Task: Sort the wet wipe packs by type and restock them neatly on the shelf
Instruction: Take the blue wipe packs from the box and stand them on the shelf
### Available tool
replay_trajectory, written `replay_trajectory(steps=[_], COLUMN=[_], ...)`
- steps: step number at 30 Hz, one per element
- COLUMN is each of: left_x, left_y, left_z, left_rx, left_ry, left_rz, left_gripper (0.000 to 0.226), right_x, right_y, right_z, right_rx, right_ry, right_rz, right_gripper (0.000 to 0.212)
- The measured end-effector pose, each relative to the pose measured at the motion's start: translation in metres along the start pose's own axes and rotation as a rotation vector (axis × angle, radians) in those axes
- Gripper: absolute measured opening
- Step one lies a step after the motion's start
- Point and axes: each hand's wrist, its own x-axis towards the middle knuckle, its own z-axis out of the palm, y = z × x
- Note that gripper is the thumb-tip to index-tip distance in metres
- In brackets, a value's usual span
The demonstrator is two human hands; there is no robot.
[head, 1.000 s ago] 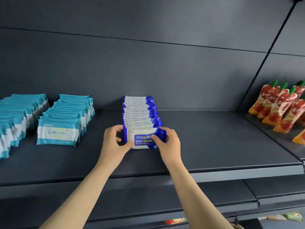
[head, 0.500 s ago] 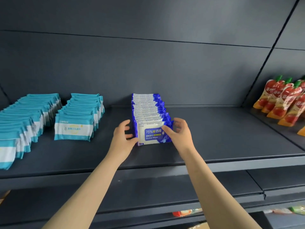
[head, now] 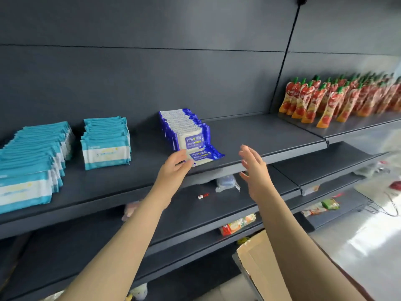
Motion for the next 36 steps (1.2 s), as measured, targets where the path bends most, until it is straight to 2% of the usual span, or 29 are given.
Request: replay_trajectory(steps=[3,6,12,14,17,21,29,36], left_x=[-0.018,-0.031,-0.058,-0.067,-0.082,-0.11,-0.183,-0.235], left_y=[-0.014,-0.02,-0.041,-0.053,-0.071,-0.096,-0.153,-0.238], left_z=[0.008,0.019,0.073,0.1,0.151,0.233,0.411,0.553], left_rx=[-0.028,-0.079,-0.039,-0.028,0.013,0.037,0.17,0.267], left_ry=[-0.049,-0.079,-0.209,-0.26,-0.35,-0.468,-0.678,-0.8], left_rz=[-0.07,-0.128,-0.2,-0.232,-0.274,-0.356,-0.482,-0.674], left_gripper=[0.023,0.032,0.041,0.042,0.042,0.042,0.038,0.031], right_x=[-0.031,-0.055,-0.106,-0.124,-0.153,-0.192,-0.254,-0.267], right_y=[0.023,0.042,0.076,0.087,0.104,0.131,0.196,0.276], right_z=[-0.01,-0.033,-0.107,-0.136,-0.185,-0.263,-0.436,-0.582], right_rx=[0.02,0.024,0.047,0.052,0.067,0.105,0.164,0.202], right_ry=[0.017,0.101,0.289,0.336,0.431,0.576,0.79,0.908], right_rz=[0.106,0.138,0.172,0.185,0.208,0.248,0.446,0.614], right_gripper=[0.038,0.052,0.049,0.058,0.07,0.056,0.059,0.052])
